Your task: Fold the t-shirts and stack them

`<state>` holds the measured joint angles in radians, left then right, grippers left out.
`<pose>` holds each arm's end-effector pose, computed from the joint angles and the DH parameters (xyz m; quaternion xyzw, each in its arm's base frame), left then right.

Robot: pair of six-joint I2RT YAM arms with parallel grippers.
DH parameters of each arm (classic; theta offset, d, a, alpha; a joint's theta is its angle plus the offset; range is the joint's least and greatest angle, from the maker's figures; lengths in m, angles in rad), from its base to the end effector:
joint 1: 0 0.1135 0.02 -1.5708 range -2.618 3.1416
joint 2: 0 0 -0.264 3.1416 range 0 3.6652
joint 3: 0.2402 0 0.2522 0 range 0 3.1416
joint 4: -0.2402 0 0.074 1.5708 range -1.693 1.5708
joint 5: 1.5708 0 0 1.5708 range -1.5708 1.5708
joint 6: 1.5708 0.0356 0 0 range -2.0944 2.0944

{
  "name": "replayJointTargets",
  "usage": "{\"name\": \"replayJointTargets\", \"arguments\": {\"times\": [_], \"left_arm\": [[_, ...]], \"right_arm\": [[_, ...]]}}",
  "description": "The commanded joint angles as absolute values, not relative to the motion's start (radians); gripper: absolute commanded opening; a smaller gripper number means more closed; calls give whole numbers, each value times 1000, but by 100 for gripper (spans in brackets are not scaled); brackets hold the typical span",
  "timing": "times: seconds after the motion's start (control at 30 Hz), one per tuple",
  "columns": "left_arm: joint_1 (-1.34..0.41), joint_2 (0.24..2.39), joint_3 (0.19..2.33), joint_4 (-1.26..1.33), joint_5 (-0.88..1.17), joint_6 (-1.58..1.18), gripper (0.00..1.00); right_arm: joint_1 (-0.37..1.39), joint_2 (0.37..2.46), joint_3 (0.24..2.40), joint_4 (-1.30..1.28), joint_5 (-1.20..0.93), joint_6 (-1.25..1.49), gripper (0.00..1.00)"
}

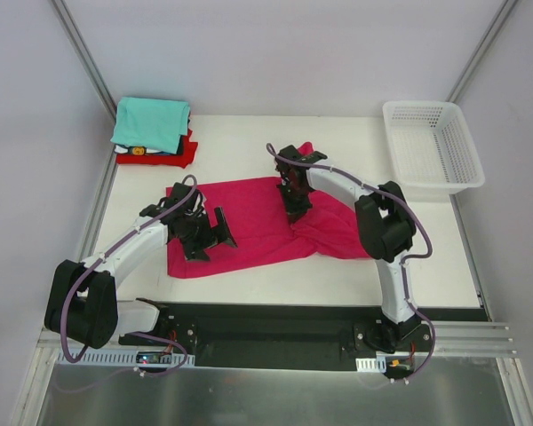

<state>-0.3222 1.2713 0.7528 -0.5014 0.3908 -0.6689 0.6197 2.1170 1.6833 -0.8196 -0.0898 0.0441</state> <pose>0.2239 -0.0890 0.2054 -0.1108 0.9390 -0.2912 0.1459 0.3554 0.2574 0.1866 -0.2868 0.9438 0.0934 0.1349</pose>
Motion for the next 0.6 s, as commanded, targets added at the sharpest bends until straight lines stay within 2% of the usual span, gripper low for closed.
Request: {"name": "replayJointTargets", "arguments": {"times": [0.0,0.1,0.17,0.2,0.3,0.4,0.57], "left_arm": [[-333,1273,764,-512,403,-664,99],[-333,1270,764,-512,403,-663,99],[-333,1273,764,-512,407,-660,99],[-333,1273,764,-512,407,-660,99],[-333,1275,765,-512,410,-660,99],[-333,1279,767,-514,410,-658,99],[-333,1279,770,-512,414,-657,99]], "right_arm": [[634,2140,1750,-838,-106,64,9],[632,2158,1756,-842,-91,55,12],[630,2166,1758,-845,-86,48,23],[630,2166,1752,-848,-84,46,34],[632,2146,1740,-842,-77,43,55],[624,2112,1733,-841,-58,35,61],[575,2068,1749,-854,-49,17,62]]}}
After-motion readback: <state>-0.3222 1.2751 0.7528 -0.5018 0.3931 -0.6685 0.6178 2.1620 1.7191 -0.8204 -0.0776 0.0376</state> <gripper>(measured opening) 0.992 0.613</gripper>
